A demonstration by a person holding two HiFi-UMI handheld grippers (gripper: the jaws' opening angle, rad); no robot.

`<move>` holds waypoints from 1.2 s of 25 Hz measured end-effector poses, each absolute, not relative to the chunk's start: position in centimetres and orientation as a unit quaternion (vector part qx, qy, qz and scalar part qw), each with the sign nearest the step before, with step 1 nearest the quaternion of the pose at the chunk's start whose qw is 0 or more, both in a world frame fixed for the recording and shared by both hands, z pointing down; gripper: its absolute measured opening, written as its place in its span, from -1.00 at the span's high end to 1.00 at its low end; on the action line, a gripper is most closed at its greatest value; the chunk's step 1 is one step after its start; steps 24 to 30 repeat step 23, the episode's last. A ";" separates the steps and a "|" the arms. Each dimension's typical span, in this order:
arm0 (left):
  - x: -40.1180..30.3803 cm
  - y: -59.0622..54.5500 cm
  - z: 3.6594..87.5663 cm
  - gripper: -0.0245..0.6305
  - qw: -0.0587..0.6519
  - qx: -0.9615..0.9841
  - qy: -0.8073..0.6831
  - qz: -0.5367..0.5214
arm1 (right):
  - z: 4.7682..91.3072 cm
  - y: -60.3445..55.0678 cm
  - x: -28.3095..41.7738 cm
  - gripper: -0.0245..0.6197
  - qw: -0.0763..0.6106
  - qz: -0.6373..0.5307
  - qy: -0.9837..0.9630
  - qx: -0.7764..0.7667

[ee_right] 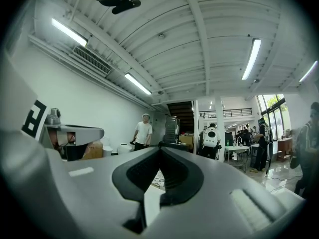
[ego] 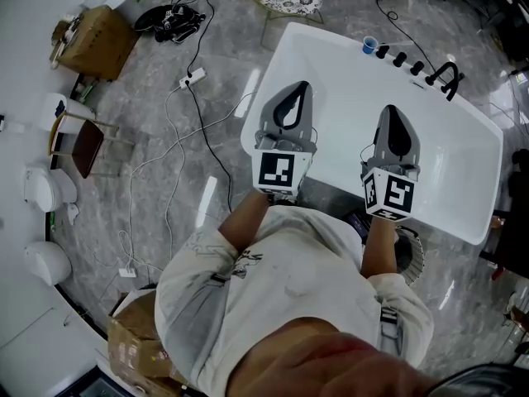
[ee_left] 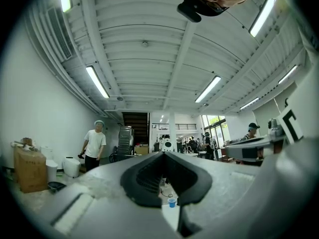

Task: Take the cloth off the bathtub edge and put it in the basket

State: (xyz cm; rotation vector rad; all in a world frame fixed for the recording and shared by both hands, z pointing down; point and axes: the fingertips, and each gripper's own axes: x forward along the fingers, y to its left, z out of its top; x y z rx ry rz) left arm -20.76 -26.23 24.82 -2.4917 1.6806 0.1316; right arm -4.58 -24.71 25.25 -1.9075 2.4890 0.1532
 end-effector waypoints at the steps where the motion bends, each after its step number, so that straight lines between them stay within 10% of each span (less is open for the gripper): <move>1: -20.7 -26.3 24.8 0.92 0.066 -0.827 0.557 0.044 | 25.2 -24.7 -4.6 0.92 0.001 0.048 0.792 -0.608; 30: -21.9 -27.1 24.9 0.92 0.062 -0.825 0.559 0.045 | 25.0 -26.1 -5.0 0.92 -0.004 0.051 0.793 -0.607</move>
